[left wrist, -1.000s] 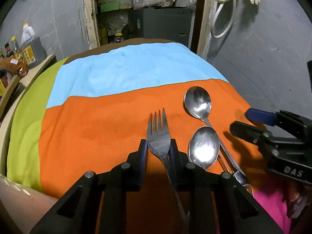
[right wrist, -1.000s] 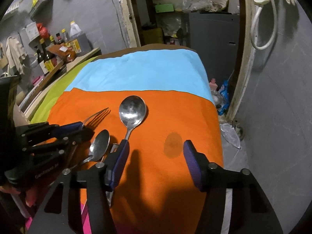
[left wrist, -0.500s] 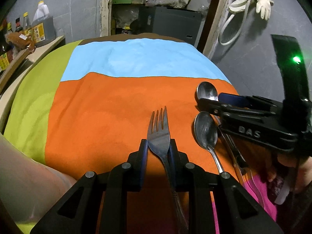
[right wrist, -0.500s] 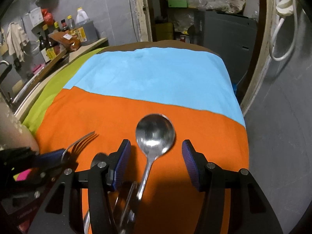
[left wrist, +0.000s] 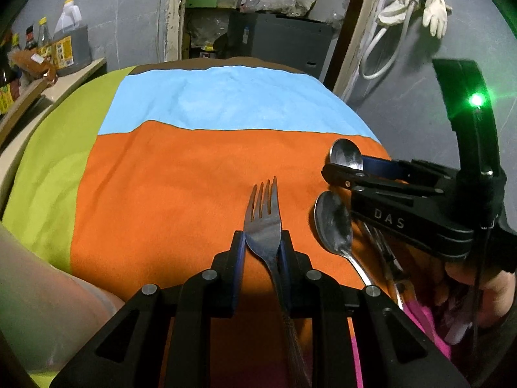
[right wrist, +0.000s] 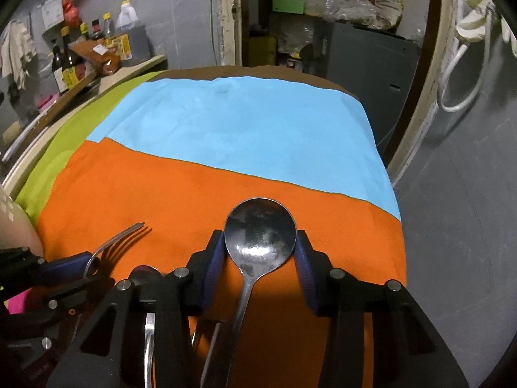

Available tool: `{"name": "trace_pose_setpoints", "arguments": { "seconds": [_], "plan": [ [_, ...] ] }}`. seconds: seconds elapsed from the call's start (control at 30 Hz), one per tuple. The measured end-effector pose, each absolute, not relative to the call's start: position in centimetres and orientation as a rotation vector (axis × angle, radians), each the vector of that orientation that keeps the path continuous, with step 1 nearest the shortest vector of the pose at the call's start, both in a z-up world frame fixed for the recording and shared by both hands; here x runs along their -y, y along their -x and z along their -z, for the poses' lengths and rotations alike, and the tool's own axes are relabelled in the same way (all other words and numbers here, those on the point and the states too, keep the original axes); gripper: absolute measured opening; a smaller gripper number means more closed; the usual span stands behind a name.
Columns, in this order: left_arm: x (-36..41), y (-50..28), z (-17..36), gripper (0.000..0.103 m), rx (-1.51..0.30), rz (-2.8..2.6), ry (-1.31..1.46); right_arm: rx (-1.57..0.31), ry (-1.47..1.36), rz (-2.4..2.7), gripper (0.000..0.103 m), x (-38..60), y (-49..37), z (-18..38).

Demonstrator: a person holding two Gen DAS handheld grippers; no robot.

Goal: Organize utensils
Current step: 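Close the left tool on the metal fork while the right tool grasps the large spoon, then lift the fork and spoon and carry them over the white caddy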

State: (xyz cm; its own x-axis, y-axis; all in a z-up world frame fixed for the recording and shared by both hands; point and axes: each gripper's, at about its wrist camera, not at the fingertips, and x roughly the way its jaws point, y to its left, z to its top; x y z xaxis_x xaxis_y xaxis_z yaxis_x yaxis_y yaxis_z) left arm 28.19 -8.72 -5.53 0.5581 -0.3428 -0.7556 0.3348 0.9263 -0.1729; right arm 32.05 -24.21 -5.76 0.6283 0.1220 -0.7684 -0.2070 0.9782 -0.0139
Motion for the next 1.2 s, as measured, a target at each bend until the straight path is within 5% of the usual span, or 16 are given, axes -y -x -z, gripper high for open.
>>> {"name": "trace_pose_setpoints", "arguments": {
  "seconds": [0.53,1.2],
  "plan": [
    [8.7,-22.7,1.1,0.000,-0.604,0.439,0.069,-0.411,0.098,-0.147,0.041,24.4,-23.1,0.8],
    [5.5,-22.0,-1.6,0.000,-0.441,0.436,0.260,-0.253,0.117,-0.167,0.041,23.8,-20.2,-0.2]
  ]
}}
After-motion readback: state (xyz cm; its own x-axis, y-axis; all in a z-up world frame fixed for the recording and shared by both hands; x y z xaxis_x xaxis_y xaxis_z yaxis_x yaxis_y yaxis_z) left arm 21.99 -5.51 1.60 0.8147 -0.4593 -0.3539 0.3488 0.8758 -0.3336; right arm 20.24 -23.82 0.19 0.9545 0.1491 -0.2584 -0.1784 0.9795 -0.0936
